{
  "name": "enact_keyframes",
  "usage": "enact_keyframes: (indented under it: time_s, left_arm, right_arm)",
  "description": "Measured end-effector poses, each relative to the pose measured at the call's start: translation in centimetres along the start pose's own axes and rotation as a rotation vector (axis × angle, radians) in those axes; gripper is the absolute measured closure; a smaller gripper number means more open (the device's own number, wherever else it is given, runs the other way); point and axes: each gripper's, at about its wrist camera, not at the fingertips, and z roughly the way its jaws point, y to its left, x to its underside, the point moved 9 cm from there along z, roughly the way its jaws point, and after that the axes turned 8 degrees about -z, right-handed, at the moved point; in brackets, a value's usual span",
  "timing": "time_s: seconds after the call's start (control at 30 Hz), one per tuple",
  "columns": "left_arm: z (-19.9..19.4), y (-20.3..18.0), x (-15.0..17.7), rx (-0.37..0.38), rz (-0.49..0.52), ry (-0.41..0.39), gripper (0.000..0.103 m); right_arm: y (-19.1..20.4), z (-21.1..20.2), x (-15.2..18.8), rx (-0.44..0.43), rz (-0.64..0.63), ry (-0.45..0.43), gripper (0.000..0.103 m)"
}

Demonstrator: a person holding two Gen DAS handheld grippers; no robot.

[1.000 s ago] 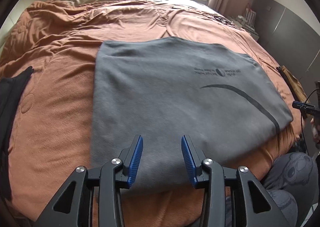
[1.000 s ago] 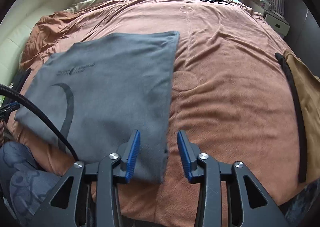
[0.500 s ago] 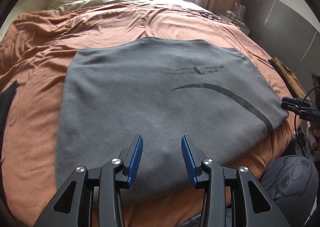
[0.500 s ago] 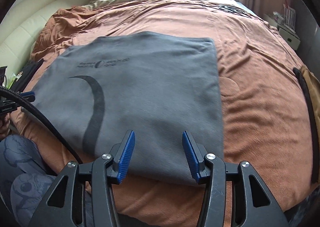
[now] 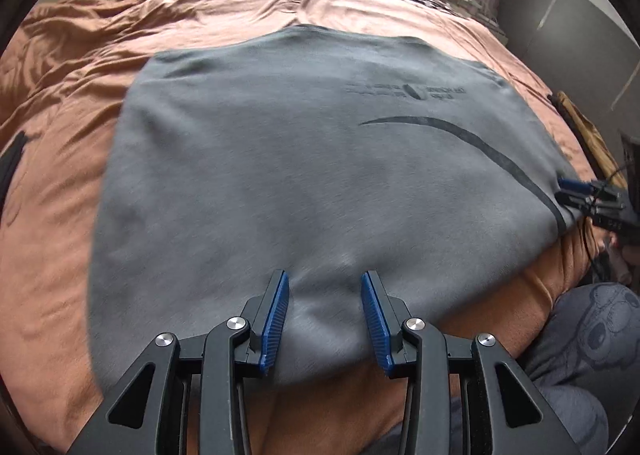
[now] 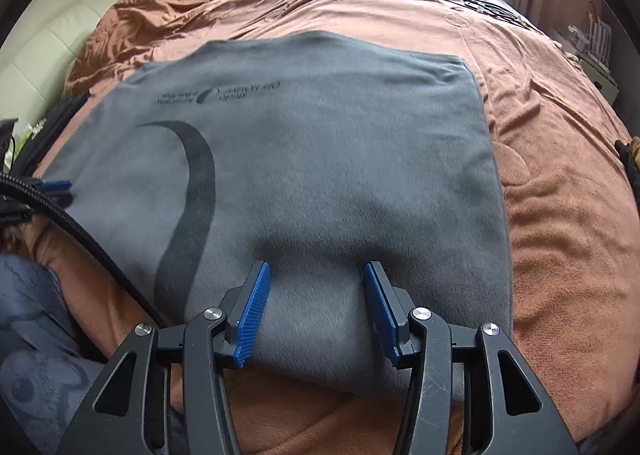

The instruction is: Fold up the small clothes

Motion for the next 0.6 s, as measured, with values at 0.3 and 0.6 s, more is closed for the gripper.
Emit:
enact_keyframes:
  time_s: [0.3,0.6]
  left_arm:
    - [-1.4,5.6,2.0,-0.035,-0.167,-0.021,0.062]
    - [-4.0,7.0,3.3,0.039,-0.296,-0.091,0.064]
  right_arm:
    - [-1.8,-2.1,3.5,0.007,0.043,-0.010,0.056]
    - [-3.6,-4.1,5.2,-0.018,0.189,-0.023,0.056]
